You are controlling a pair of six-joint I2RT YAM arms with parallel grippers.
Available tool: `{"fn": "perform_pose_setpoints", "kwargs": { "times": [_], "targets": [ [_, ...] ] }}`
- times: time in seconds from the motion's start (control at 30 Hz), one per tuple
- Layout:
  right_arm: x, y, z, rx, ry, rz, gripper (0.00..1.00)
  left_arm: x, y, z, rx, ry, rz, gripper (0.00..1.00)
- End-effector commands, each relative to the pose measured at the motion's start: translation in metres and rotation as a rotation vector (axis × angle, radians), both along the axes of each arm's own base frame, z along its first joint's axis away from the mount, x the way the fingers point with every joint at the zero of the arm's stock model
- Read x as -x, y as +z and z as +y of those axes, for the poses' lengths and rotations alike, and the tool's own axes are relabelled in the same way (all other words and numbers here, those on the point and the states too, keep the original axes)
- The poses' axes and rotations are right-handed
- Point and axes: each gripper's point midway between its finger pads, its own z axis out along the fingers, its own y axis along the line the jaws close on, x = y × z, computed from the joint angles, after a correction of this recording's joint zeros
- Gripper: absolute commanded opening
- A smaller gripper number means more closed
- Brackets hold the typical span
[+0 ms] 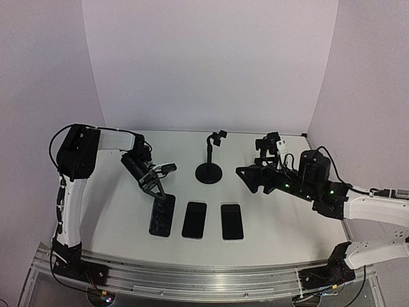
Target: Remove the phone from the phone stand
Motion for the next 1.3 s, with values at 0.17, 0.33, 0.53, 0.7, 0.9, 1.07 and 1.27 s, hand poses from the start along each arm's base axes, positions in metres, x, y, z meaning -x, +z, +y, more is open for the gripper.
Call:
{"fn": "perform_pose_setpoints", "kwargs": {
  "times": [0.17, 0.33, 0.53, 0.7, 0.9, 1.07, 1.27],
  "targets": [
    [-0.002, 0.016, 0.005, -0.032, -0.001, -0.021, 0.98, -0.024, -0.022, 0.009, -0.038, 0.003, -0.108, 0.19],
    [-0.002, 0.017, 0.003, -0.036, -0.005, -0.025, 0.98, -0.036, -0.027, 0.008, -0.057, 0.029, -0.139, 0.22],
    [0.0, 0.022, 0.0, -0.039, -0.011, -0.04, 0.98, -0.032, -0.034, 0.011, -0.084, 0.044, -0.135, 0.23],
    [0.0, 0.022, 0.0, -0.039, -0.009, -0.042, 0.98, -0.029, -0.039, 0.017, -0.119, 0.064, -0.16, 0.28],
    [0.0, 0.023, 0.0, -0.039, -0.007, -0.046, 0.98, -0.041, -0.031, 0.014, -0.121, 0.104, -0.207, 0.35],
    [0.001, 0.024, -0.001, -0.04, -0.009, -0.048, 0.98, -0.043, -0.03, 0.014, -0.129, 0.108, -0.21, 0.4],
    [0.002, 0.024, -0.003, -0.042, -0.011, -0.052, 0.98, -0.043, -0.025, 0.014, -0.127, 0.118, -0.219, 0.41]
  ]
}}
